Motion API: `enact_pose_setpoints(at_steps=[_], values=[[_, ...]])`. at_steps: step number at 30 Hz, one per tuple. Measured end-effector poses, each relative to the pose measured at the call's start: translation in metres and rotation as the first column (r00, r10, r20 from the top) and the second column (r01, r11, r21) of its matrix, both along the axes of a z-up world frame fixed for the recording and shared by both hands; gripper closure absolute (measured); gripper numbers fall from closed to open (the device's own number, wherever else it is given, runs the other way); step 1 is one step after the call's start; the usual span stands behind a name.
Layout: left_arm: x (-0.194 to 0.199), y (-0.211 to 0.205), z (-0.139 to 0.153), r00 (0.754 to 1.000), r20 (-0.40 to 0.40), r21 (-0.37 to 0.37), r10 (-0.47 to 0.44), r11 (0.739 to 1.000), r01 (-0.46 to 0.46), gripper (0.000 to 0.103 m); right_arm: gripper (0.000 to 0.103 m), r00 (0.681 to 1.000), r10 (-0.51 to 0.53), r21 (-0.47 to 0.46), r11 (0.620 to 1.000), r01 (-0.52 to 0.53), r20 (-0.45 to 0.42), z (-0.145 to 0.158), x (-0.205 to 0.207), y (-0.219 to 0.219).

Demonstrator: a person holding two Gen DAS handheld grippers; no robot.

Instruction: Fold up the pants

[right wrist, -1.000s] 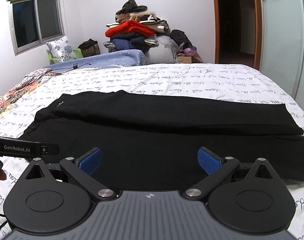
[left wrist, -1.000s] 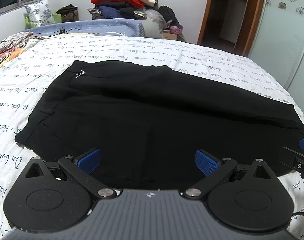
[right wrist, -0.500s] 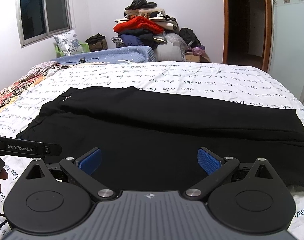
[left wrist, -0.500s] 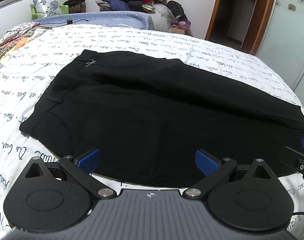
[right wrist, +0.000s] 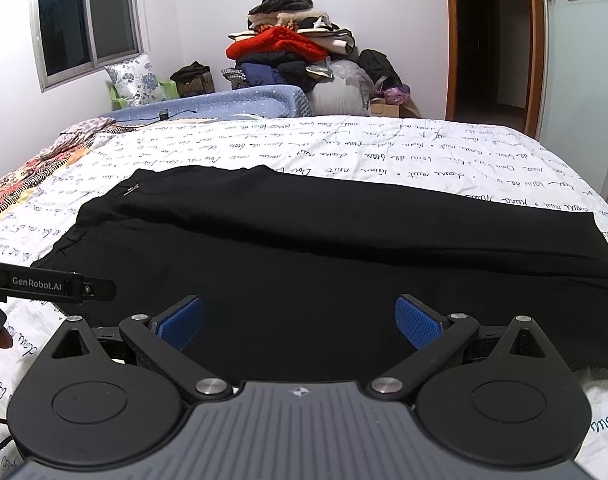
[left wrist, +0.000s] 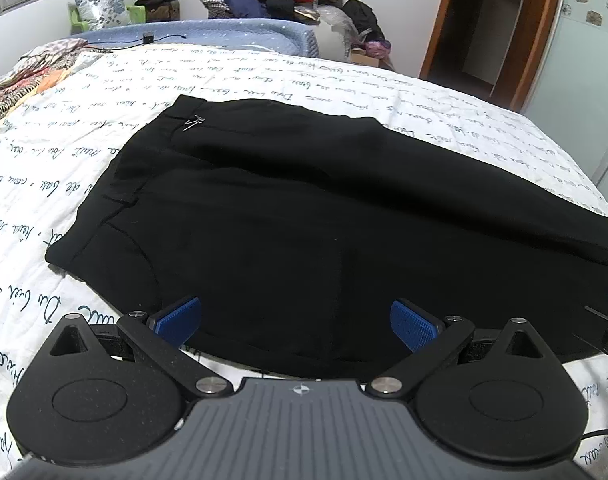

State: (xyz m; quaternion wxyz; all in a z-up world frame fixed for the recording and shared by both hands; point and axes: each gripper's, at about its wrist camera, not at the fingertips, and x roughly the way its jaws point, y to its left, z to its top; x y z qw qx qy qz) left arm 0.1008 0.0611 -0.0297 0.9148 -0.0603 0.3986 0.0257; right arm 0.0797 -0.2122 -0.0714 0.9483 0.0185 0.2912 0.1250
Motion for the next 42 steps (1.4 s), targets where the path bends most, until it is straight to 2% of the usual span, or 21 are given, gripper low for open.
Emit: enact_pose_setpoints(at_steps=[10, 14, 17, 19, 22, 26, 31, 34, 36, 38, 40, 42], values=[[0.008, 0.012, -0.004, 1.000, -0.003, 0.001, 0.011, 1.000, -0.011, 0.001, 0.000, 0.999, 0.036, -0.016, 0.999, -0.036, 0.001, 0.003, 0.014, 0.012], [0.019, 0.023, 0.004, 1.000, 0.020, 0.021, 0.008, 1.000, -0.009, 0.001, 0.000, 0.998, 0.061, -0.035, 0.998, -0.060, 0.031, 0.013, 0.025, 0.022], [0.037, 0.048, 0.016, 0.999, 0.051, 0.008, -0.021, 1.000, 0.021, 0.001, 0.000, 0.996, 0.074, -0.038, 0.997, -0.072, 0.046, 0.020, 0.033, 0.028], [0.057, 0.078, 0.024, 0.997, 0.072, -0.032, -0.019, 0.999, 0.022, 0.001, 0.000, 0.995, 0.080, -0.041, 0.996, -0.078, 0.051, 0.021, 0.037, 0.031], [0.094, 0.130, 0.030, 0.996, 0.082, -0.150, 0.018, 0.989, -0.005, 0.001, 0.000, 0.996, 0.085, -0.036, 0.996, -0.083, 0.036, 0.016, 0.042, 0.034], [0.152, 0.194, 0.028, 0.996, 0.089, -0.331, 0.030, 0.944, 0.001, 0.001, 0.000, 0.997, 0.071, -0.033, 0.997, -0.072, -0.011, 0.002, 0.048, 0.035], [0.225, 0.232, 0.005, 0.999, 0.053, -0.448, -0.006, 0.893, 0.029, 0.001, 0.000, 0.998, 0.046, -0.026, 0.999, -0.048, -0.052, -0.009, 0.058, 0.033], [0.260, 0.238, -0.014, 1.000, 0.003, -0.454, -0.014, 0.891, 0.014, 0.001, 0.000, 0.997, 0.030, -0.021, 0.999, -0.032, -0.070, -0.013, 0.064, 0.031], [0.279, 0.239, -0.025, 0.999, -0.038, -0.413, -0.015, 0.911, -0.002, 0.002, 0.000, 0.997, 0.023, -0.024, 0.999, -0.025, -0.078, -0.015, 0.068, 0.031], [0.294, 0.238, -0.036, 0.997, -0.069, -0.392, -0.046, 0.920, 0.016, 0.001, 0.000, 0.996, 0.019, -0.024, 1.000, -0.021, -0.084, -0.016, 0.071, 0.031], [0.302, 0.234, -0.042, 0.994, -0.066, -0.372, -0.087, 0.926, 0.056, 0.001, 0.000, 0.996, 0.016, -0.022, 1.000, -0.018, -0.089, -0.017, 0.075, 0.030], [0.309, 0.232, -0.044, 0.991, -0.044, -0.379, -0.123, 0.920, 0.098, 0.001, 0.000, 0.995, 0.016, -0.018, 1.000, -0.017, -0.095, -0.018, 0.078, 0.031]])
